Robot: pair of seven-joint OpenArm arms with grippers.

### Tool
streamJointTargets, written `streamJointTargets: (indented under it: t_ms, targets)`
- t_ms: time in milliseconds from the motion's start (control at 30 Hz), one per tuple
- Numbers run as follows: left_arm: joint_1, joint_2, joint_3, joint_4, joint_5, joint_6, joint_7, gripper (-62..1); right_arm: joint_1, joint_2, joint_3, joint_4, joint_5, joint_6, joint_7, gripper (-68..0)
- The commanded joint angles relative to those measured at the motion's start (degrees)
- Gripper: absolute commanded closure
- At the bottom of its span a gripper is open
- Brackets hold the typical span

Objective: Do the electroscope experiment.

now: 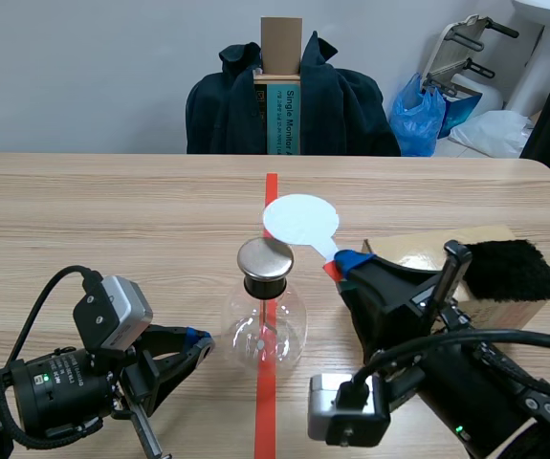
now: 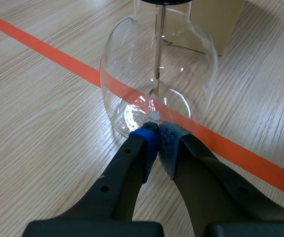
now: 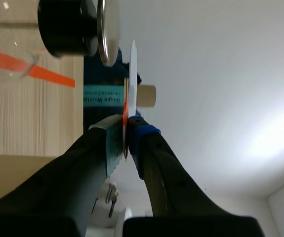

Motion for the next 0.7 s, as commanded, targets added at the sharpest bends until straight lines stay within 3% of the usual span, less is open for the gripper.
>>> streamJointTargets:
  t_ms: [0,300,367,467,600,667]
  targets:
    - [-0.1,0.1,-0.4,0.9,-0.4,0.1,-0.8,-2.7,-0.3,0.8,0.5,0.5,0.3,-0.8,-1.9,-0.7]
    - [1.1,-1.0,-1.0,2.2,-0.4,0.1,-0.8,-3.9,-0.3,1.0,0.5,0.5,0.4,-0.8,-12.0,-0.7]
    - [2.9,-2.0,-2.0,4.5,-0.5,0.1,-0.8,-11.4,-0.3,1.5,0.5,0.5,0.4,-0.8,-13.4,-0.7]
    - [6.7,-4.1,-4.1,9.4,-0.5,0.1,-0.9,-28.8,-0.3,2.3,0.5,0.5,0.4,-1.7,-14.3,-0.7]
    - [13.9,-7.0,-8.1,17.5,-2.7,0.0,-1.3,-60.5,-0.3,3.9,1.3,1.6,0.4,-8.7,-14.7,-0.7]
    - [17.9,-8.3,-10.3,21.8,-3.3,0.1,-1.2,-62.3,-0.3,4.7,2.1,3.0,0.4,-12.2,-14.7,-0.7]
